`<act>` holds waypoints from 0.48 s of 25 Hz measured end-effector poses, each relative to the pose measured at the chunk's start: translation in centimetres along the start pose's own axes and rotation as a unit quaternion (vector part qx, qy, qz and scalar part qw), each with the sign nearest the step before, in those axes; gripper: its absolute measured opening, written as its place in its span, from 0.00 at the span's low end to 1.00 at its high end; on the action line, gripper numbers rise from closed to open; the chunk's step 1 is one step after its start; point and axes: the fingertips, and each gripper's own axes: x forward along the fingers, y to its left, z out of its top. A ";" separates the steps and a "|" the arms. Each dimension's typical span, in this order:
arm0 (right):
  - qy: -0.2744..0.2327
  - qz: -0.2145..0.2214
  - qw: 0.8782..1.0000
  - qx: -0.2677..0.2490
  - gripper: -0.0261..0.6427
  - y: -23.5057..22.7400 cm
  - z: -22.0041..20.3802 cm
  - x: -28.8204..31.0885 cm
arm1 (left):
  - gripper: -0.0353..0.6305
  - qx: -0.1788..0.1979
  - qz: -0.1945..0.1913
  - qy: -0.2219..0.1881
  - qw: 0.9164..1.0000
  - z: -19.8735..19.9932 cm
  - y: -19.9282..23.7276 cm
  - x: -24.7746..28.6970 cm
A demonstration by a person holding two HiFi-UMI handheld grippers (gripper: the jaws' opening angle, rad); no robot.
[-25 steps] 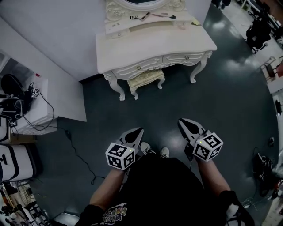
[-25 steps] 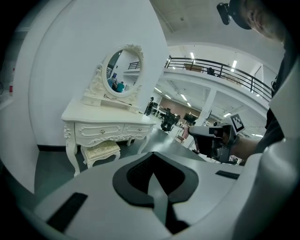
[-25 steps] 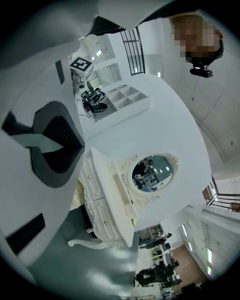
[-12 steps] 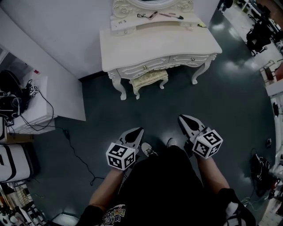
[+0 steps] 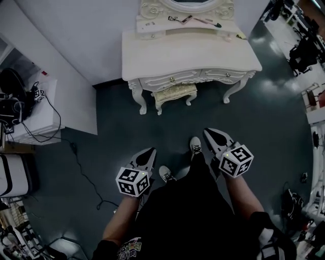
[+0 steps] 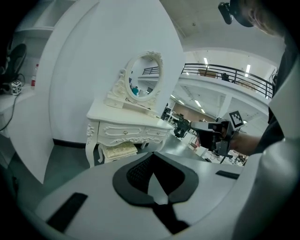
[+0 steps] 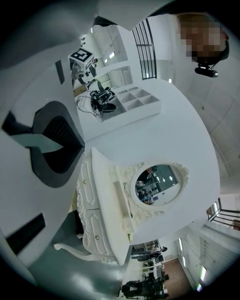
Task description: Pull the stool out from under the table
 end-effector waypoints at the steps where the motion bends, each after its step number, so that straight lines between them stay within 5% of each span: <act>1: 0.002 0.003 1.000 -0.006 0.08 -0.5 0.2 0.5 | 0.06 -0.001 0.007 -0.002 1.000 0.2 0.3 0.3; 7: 0.008 0.019 0.998 -0.053 0.08 -4.4 1.7 3.3 | 0.06 -0.003 0.071 -0.034 0.997 2.2 1.7 3.5; 12: 0.008 0.024 0.996 -0.080 0.08 -9.0 2.2 5.8 | 0.06 0.037 0.124 -0.054 0.990 3.5 2.8 7.8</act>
